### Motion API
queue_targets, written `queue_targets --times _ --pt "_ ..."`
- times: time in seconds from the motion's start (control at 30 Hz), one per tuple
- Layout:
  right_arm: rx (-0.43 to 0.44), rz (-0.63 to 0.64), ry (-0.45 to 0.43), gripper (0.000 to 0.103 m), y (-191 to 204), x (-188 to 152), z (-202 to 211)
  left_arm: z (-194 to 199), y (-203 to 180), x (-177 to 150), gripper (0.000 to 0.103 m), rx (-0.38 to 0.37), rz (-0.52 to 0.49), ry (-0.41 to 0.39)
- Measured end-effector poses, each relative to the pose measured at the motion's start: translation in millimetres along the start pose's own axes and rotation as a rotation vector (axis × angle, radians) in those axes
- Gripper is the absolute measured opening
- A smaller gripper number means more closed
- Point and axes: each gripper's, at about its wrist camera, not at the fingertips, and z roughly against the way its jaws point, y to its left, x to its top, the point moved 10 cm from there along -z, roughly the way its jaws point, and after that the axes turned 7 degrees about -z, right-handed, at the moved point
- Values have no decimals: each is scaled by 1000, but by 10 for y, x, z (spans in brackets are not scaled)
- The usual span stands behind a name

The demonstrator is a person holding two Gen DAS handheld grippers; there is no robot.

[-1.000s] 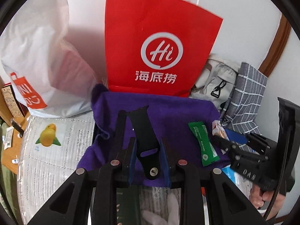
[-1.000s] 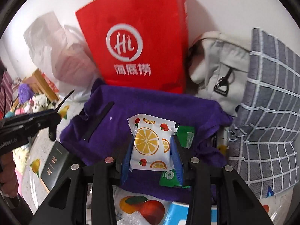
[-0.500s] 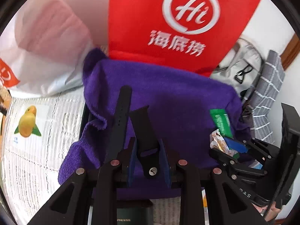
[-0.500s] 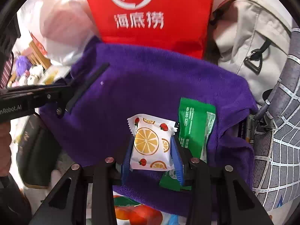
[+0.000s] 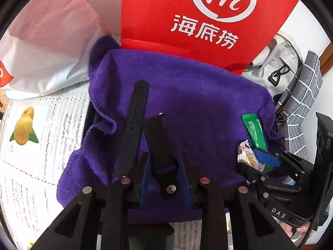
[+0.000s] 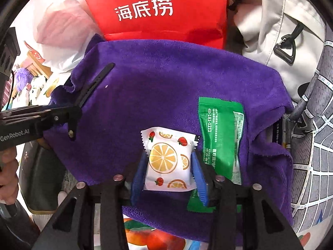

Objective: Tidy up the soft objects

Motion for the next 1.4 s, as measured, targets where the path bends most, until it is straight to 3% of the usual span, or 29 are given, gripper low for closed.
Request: queue_targets --times 0.17,0.27,0.4,0.5,0.57,0.63,0.73,0.83,0.9,0.97,1.1,1.2,1.27,1.4 --pt "9 7 -49 70 13 62 110 65 -48 21 54 20 -13 -8" --pt "-45 -19 -122 70 -53 133 271 173 -53 44 55 25 -13 -31" --pt "-17 -59 -200 70 -77 181 646 360 -44 79 56 24 -7 -66" --pt "-4 -68 -279 71 -74 133 970 513 -56 95 64 28 -13 -87" --pt "-14 -62 -302 77 -67 -10 1118 638 -68 106 65 22 -12 -109" --pt "-69 -43 -301 78 -103 -201 1204 743 -97 113 71 14 -4 -126" --pt "-169 -2 -274 78 -196 -570 1279 914 -160 116 73 -6 -8 -151" --pt "-182 -45 -234 78 -273 -895 1259 1072 -248 90 77 1 -16 -178" --pt "-138 -99 -199 78 -280 -1086 1199 1161 -293 64 77 18 -34 -194" --pt "-133 -123 -181 81 -246 -1178 1132 1280 -359 18 78 29 -57 -217" --pt "-273 -29 -231 90 -117 -1209 1092 1420 -419 -212 83 23 -57 -222" --pt "-372 -19 -287 78 -144 -1208 1112 1537 -398 -463 83 22 -98 -224" --pt "-437 -17 -308 45 -219 -1206 1170 1642 -318 -623 83 43 -112 -259" --pt "-367 -24 -339 20 -220 -1208 1265 1863 -105 -884 83 56 -66 -342"
